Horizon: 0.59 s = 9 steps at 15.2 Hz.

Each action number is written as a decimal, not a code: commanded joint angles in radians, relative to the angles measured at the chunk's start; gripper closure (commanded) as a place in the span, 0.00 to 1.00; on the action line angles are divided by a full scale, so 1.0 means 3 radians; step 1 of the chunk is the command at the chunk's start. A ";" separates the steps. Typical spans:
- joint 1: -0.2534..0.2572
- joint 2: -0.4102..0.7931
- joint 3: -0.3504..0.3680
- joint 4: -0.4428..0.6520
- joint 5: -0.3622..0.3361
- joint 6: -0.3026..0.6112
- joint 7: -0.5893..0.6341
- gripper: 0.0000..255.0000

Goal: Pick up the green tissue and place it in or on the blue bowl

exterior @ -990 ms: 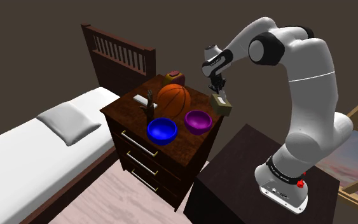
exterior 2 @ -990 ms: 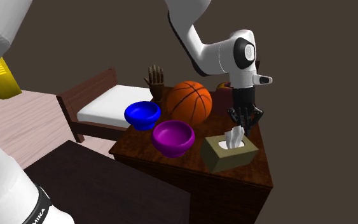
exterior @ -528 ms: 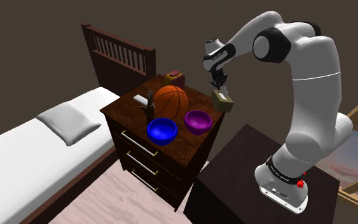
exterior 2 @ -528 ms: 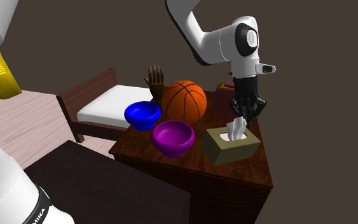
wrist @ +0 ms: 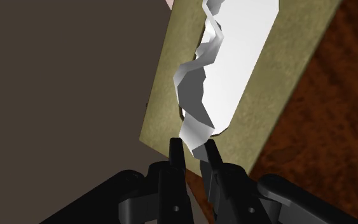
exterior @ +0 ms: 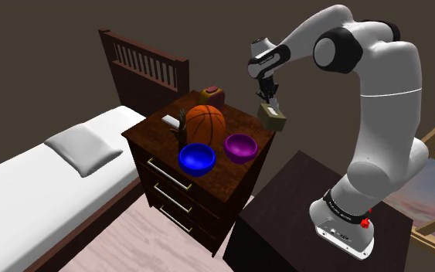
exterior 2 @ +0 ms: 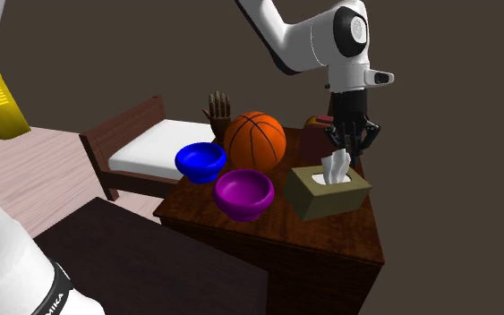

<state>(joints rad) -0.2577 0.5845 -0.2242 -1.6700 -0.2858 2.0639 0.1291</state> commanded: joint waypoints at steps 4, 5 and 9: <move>0.0010 -0.0127 -0.0007 0.0042 -0.0001 -0.0162 -0.0050 1.00; 0.0012 -0.0150 -0.0009 0.0053 -0.0001 -0.0194 -0.0059 1.00; 0.0070 -0.0247 0.0005 0.0029 -0.0006 -0.0286 -0.0016 1.00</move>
<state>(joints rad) -0.2456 0.5202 -0.2254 -1.6535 -0.2866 1.9836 0.1147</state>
